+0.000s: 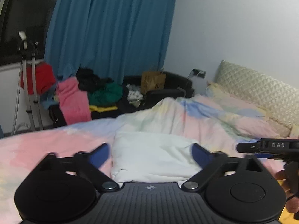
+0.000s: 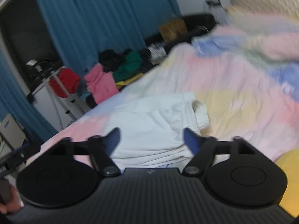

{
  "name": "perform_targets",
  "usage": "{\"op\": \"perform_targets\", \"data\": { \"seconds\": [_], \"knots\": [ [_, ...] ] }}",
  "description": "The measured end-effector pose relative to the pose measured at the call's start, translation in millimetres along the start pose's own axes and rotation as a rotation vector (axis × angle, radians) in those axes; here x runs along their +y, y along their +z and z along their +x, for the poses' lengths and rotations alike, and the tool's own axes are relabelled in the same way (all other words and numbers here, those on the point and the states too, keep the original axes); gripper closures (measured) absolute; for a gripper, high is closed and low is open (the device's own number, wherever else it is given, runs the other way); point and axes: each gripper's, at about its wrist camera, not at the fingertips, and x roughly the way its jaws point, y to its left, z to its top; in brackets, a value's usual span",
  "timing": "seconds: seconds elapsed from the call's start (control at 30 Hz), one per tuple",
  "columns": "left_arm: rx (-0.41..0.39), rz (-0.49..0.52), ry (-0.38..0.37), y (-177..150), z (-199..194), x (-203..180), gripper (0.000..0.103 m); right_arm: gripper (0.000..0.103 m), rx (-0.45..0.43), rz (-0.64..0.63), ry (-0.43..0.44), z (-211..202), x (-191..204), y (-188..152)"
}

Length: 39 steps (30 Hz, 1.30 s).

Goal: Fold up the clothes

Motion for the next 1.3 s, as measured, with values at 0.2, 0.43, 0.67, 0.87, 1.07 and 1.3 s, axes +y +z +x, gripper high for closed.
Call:
{"op": "perform_targets", "data": {
  "seconds": [0.2, 0.43, 0.67, 0.87, 1.07, 1.3],
  "knots": [
    [-0.032, 0.063, 0.03, -6.6, -69.7, -35.2, 0.0, 0.018, -0.101, -0.118, 0.075, -65.2, 31.6, -15.5],
    [-0.079, 0.107, 0.129, -43.9, -131.3, -58.1, 0.0, 0.018, -0.18, -0.23, 0.085, -102.1, 53.8, -65.6],
    [-0.095, 0.045, 0.149, -79.4, -151.5, -48.4, 0.0, 0.018, -0.231, -0.239, 0.051, -105.6, 50.9, -105.9],
    [-0.116, 0.035, 0.177, -99.8, -145.8, -32.6, 0.0, 0.018, -0.239, -0.265, 0.018, -89.9, 49.6, -130.1],
    [-0.113, 0.044, 0.195, -111.1, -133.6, -28.9, 0.0, 0.018, -0.233, -0.288, -0.024, -74.5, 53.3, -142.9],
    [-0.082, 0.043, 0.201, -118.8, -123.0, -24.6, 0.0, 0.018, -0.207, -0.293, -0.071, -68.3, 52.2, -150.5]
  ]
}}
